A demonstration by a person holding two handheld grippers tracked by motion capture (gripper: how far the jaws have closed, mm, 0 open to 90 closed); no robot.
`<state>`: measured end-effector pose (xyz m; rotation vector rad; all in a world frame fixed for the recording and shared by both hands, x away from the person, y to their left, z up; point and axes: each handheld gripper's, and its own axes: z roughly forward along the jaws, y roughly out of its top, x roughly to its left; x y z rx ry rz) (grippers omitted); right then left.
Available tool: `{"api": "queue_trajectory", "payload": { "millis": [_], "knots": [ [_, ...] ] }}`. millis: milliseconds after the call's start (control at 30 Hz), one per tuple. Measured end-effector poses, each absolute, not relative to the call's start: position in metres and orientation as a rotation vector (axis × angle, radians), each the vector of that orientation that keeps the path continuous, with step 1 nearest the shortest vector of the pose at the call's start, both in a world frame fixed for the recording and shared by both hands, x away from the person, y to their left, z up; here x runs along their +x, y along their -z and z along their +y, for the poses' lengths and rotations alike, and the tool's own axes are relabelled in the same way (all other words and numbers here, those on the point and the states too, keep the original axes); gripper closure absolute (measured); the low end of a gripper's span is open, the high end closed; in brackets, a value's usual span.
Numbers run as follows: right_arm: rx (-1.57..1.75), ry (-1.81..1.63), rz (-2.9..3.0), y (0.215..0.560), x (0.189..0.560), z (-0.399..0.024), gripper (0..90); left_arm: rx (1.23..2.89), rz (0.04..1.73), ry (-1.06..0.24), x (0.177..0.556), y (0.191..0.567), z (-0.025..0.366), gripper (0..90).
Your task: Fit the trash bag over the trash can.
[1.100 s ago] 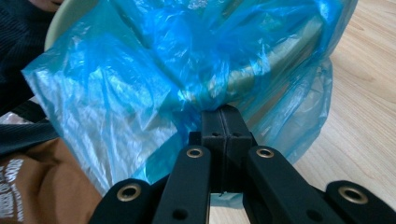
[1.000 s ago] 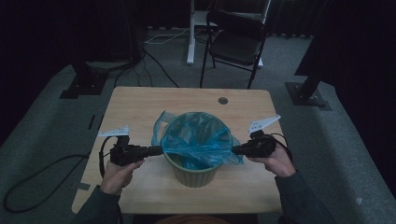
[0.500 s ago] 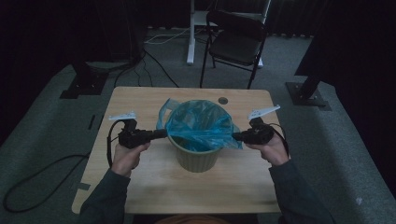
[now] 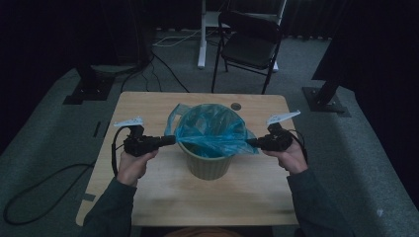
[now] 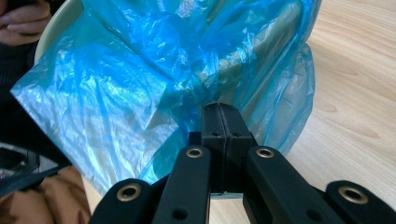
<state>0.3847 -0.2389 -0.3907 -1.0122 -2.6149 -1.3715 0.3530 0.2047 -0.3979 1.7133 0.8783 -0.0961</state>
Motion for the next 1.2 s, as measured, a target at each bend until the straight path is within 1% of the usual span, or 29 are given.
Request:
{"api": "queue_trajectory", "payload": {
  "millis": [133, 267, 800, 900, 1200],
  "knots": [
    [-0.919, 1.345, -2.649, 0.389, 0.375, -0.237, 89.6, 1.74, 0.876, 0.108, 0.343, 0.402, 0.203, 86.7],
    [-0.849, 1.315, -2.686, 0.388, 0.369, -0.227, 89.8, 1.756, 0.866, 0.121, 0.341, 0.406, 0.196, 87.1],
    [-0.776, 1.289, -2.712, 0.39, 0.367, -0.221, 90.0, 1.756, 0.842, 0.151, 0.338, 0.411, 0.193, 89.4],
    [-0.742, 1.295, -2.705, 0.39, 0.366, -0.218, 90.0, 1.772, 0.823, 0.164, 0.336, 0.413, 0.186, 89.5],
    [-0.762, 1.229, -2.747, 0.397, 0.37, -0.214, 90.0, 1.8, 0.829, 0.147, 0.337, 0.419, 0.184, 89.5]
  ]
}}
